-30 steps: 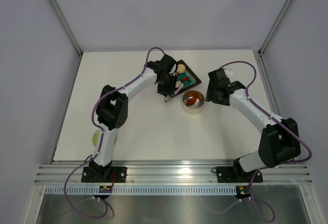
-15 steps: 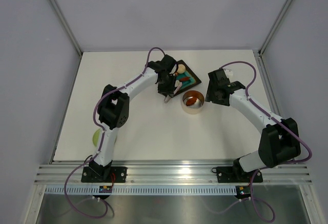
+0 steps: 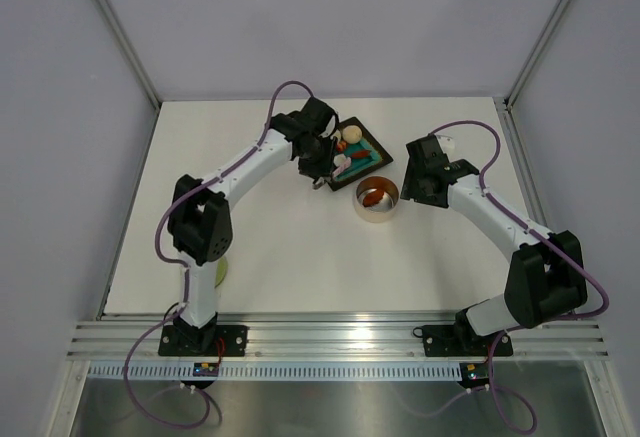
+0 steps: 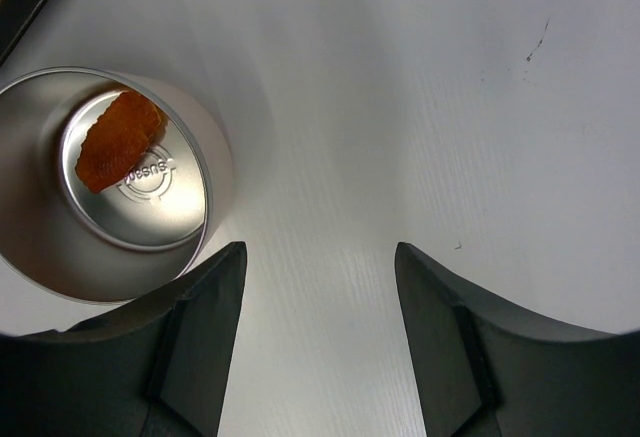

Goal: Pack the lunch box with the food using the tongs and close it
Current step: Pick up the fake food from the plate, then place the fake food in the packing box.

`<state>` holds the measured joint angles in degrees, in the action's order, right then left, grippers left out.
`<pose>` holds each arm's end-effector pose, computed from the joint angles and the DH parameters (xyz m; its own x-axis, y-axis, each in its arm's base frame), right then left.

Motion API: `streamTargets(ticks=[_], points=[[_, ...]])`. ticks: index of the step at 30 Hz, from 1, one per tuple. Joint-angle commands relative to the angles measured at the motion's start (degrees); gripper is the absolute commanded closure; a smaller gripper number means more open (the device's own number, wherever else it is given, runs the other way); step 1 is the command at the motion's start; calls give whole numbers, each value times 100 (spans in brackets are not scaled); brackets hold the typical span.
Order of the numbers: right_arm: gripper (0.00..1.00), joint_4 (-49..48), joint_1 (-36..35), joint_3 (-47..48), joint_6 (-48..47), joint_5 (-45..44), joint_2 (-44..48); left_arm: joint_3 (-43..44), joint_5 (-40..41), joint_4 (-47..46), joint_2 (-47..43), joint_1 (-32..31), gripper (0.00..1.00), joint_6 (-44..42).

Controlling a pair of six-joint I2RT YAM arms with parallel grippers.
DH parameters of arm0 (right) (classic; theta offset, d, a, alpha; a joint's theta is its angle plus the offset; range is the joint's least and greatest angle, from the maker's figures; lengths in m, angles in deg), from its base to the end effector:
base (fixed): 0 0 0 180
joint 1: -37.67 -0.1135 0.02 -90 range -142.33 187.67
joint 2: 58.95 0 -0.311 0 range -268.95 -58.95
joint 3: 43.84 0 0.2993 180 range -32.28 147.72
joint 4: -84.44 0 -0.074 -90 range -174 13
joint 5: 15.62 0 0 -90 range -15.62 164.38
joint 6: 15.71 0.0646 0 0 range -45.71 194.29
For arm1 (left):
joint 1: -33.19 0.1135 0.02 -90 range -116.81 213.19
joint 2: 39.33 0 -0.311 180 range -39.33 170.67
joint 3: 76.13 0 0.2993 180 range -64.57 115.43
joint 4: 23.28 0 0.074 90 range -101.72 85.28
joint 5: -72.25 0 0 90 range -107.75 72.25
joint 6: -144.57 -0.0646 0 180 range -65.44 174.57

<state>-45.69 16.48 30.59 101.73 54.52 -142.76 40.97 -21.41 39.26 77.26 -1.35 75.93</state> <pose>0.3349 0.1063 0.2581 -0.7932 0.1573 -0.5883 0.2113 0.9771 -0.0235 0.4288 -0.3002 0.2720 -0.8926 0.1731 -0.4163 0.2849 0.9322 -0.2233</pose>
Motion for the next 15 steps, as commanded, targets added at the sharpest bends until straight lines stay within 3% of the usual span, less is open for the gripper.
streamTargets(ticks=[1, 9, 15], points=[[31, -139, 45, -29, 121, -27, 225, -191, 15, -194, -707, 9, 100, -185], [31, -121, 45, -29, 156, -45, 269, -543, -380, -194, -1262, -131, 100, -334], [31, -113, 45, 23, 253, -80, 330, -561, -540, -159, -1587, -675, 100, -519]])
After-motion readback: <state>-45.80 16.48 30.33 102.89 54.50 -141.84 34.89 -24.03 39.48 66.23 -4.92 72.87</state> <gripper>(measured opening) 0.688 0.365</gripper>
